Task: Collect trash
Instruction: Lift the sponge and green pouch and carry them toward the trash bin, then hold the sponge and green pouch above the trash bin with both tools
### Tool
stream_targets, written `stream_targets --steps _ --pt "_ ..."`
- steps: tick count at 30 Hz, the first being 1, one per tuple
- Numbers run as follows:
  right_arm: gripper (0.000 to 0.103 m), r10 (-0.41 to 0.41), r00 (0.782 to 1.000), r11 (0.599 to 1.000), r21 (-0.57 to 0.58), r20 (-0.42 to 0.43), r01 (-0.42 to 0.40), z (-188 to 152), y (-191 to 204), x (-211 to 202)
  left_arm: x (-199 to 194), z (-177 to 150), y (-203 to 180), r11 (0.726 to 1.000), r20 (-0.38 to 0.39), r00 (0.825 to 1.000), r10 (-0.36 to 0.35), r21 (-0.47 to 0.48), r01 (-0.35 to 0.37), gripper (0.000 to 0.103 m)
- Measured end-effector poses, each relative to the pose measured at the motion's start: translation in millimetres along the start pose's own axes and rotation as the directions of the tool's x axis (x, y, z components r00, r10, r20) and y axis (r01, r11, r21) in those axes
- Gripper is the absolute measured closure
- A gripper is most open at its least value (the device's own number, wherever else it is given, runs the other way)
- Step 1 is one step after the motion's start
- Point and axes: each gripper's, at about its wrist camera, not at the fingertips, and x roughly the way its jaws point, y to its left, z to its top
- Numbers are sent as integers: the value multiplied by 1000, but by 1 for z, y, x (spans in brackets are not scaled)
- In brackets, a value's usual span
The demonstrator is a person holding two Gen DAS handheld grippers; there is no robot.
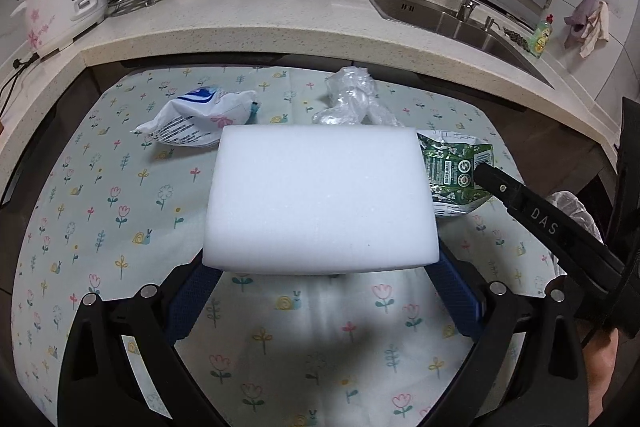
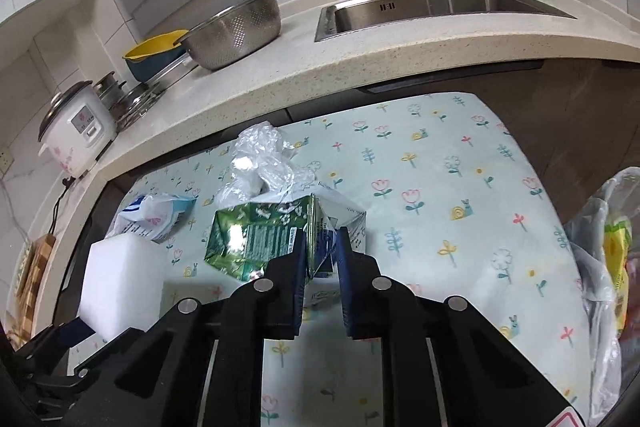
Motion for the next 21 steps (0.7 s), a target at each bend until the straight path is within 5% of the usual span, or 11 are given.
stream_targets --steps 13,21 --pt "89 -154 982 982 130 108 139 -1 -115 -98 -16 -11 -120 979 -11 991 -133 151 134 9" --pt "89 -314 941 925 265 127 272 -19 -212 -156 -6 -33 -221 914 -87 963 -255 303 269 8"
